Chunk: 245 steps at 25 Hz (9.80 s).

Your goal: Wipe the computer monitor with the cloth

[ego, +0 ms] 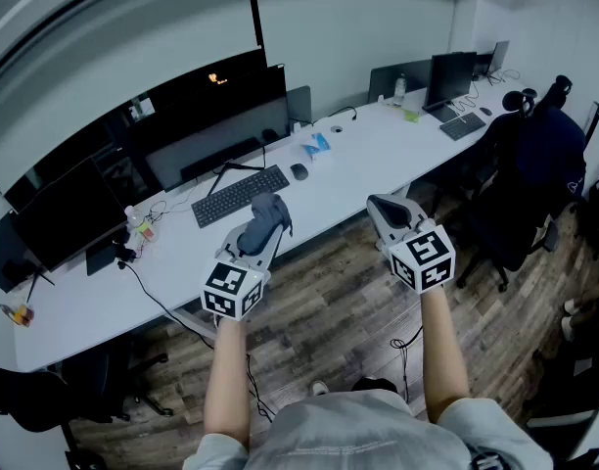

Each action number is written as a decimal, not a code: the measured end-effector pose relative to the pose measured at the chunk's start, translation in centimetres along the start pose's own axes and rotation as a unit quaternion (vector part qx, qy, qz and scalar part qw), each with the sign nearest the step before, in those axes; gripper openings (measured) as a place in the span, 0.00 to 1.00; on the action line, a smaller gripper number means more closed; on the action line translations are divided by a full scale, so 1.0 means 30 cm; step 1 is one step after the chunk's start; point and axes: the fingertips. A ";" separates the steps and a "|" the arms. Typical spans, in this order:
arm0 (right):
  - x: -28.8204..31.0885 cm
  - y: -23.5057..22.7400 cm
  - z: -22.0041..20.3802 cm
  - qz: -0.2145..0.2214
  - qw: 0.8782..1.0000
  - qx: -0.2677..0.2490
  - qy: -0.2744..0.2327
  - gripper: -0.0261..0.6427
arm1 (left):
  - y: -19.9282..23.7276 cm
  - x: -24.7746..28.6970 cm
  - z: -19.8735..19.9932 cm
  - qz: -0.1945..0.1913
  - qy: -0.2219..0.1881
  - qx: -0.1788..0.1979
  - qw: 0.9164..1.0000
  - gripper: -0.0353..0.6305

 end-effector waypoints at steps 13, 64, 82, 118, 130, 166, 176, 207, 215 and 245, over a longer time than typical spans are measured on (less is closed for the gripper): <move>0.048 0.028 -0.050 -0.002 1.000 0.021 0.013 0.04 | 0.019 0.010 -0.041 -0.014 -0.005 0.003 1.000 0.13; 1.303 -0.863 -0.036 -0.037 0.999 0.026 0.028 0.04 | 1.333 1.549 0.188 0.072 0.001 -0.039 0.997 0.13; 1.509 -0.740 -0.002 0.042 0.999 0.025 0.014 0.04 | 1.547 1.325 0.053 0.206 0.002 -0.083 0.975 0.13; 1.798 0.024 0.211 0.192 0.981 0.007 -0.017 0.04 | 1.939 0.289 -0.099 0.371 0.050 -0.067 0.925 0.13; 1.902 0.258 0.264 0.222 0.975 -0.002 -0.023 0.04 | 2.048 -0.007 -0.152 0.397 0.061 -0.064 0.914 0.13; 2.012 0.588 0.158 0.248 0.969 0.002 0.017 0.04 | 2.094 -0.204 -0.416 0.375 0.174 0.008 0.911 0.13; 2.027 0.595 0.002 0.245 0.967 0.010 0.065 0.04 | 2.067 -0.188 -0.663 0.363 0.188 -0.072 0.910 0.13; 2.055 0.581 -0.408 0.220 0.959 0.034 0.174 0.04 | 1.939 -0.070 -1.320 0.326 0.226 -0.288 0.872 0.13; 2.045 0.553 -0.431 0.207 0.961 0.052 0.176 0.04 | 1.911 -0.053 -1.386 0.337 0.161 -0.404 0.835 0.13; 1.815 -0.120 -0.665 0.088 0.972 0.105 0.193 0.04 | 1.621 0.756 -1.252 0.184 0.113 -0.449 0.867 0.13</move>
Point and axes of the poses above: the fingertips, and each gripper's own axes: x forward along the fingers, y to its left, z out of its top
